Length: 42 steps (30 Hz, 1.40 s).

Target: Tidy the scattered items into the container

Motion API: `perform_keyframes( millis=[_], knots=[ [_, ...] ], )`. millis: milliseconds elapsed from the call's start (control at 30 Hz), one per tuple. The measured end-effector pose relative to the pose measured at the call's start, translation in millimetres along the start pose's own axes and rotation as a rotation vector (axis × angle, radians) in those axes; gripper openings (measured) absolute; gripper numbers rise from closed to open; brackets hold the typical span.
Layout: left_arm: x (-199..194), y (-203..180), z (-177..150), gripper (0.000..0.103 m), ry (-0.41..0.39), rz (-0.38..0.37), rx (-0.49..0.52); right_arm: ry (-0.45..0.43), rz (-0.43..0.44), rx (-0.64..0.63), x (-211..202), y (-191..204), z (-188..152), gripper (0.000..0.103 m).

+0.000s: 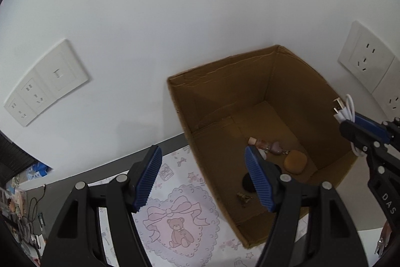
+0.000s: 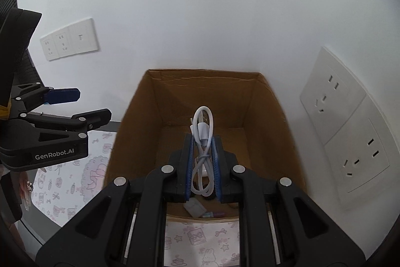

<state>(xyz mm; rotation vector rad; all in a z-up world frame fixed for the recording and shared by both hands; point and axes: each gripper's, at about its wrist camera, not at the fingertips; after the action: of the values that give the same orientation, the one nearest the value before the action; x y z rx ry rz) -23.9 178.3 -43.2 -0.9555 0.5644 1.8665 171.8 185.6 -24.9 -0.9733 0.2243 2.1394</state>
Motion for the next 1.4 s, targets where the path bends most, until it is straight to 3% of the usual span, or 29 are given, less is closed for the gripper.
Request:
perform_keyframes(
  millis=[200, 267, 300, 333, 367, 400, 633, 1400],
  knots=[
    [21, -3, 6, 0.068, 0.062, -0.008, -0.028, 0.032, -0.016, 0.027, 14, -18, -5, 0.015],
    [27, -4, 7, 0.068, 0.071, 0.018, -0.017, 0.038, -0.038, 0.025, 17, -20, -5, 0.022],
    [29, -6, 7, 0.068, 0.067, 0.037, -0.005, 0.036, -0.06, 0.025, 18, -20, -5, 0.048],
    [31, -8, 6, 0.068, 0.066, 0.056, 0.009, 0.031, -0.083, 0.026, 18, -20, -5, 0.068],
    [33, -9, 6, 0.068, 0.069, 0.064, 0.024, 0.019, -0.108, 0.027, 17, -20, -5, 0.099],
    [35, -10, 6, 0.068, 0.075, 0.058, 0.034, -0.003, -0.133, 0.028, 15, -20, -5, 0.103],
    [38, -16, 3, 0.068, 0.094, 0.042, 0.055, 0.022, -0.137, 0.039, 28, -18, -1, 0.103],
    [28, -14, 2, 0.068, 0.075, 0.099, 0.054, 0.023, -0.123, 0.066, 30, -13, -6, 0.103]
  ],
)
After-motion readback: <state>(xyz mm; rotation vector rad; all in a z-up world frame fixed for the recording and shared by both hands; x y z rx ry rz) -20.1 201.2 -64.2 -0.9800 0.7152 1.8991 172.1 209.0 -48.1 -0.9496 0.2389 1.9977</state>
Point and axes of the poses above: each gripper's, at about its wrist camera, not at the fingertips, and x roughly the way its jaws point, y to its left, z to its top, and after that the axes turned 11 degrees about -x, right-handed
